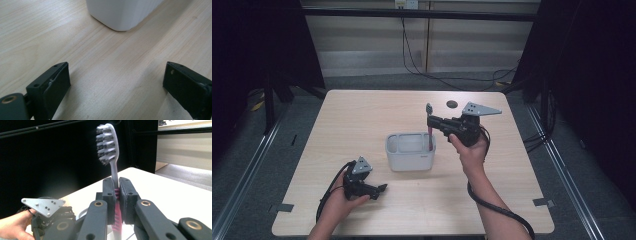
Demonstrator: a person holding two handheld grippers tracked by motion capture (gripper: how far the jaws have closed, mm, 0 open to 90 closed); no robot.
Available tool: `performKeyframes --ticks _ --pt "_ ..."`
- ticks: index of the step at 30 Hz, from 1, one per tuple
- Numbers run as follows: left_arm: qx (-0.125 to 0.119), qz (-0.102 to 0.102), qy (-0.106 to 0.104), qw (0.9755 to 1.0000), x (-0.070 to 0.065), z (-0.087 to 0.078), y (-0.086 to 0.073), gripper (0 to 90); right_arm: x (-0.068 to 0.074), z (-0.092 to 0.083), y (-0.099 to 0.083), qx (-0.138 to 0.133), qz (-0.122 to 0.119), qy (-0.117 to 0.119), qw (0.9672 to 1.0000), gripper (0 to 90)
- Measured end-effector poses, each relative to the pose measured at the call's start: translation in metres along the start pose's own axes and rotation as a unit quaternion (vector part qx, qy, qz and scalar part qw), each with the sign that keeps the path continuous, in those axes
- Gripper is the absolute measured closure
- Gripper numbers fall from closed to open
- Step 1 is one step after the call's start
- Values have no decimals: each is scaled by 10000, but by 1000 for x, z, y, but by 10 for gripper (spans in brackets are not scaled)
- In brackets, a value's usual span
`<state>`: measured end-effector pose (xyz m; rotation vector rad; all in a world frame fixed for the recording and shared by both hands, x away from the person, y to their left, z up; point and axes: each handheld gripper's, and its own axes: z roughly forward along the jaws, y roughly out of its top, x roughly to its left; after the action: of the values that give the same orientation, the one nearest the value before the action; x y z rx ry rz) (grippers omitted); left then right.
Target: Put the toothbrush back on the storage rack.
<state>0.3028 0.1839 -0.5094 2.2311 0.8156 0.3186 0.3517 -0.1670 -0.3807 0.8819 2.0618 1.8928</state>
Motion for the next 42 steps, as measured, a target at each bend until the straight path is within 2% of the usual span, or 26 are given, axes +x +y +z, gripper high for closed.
performKeyframes --ticks 33,42 --pt "-23 -28 1 10000 0 0 0 68 -7 -5 -32 159 88 -107 9998 837" --pt "-22 -27 1 10000 0 0 0 68 -7 -7 -36 193 73 -117 9997 837"
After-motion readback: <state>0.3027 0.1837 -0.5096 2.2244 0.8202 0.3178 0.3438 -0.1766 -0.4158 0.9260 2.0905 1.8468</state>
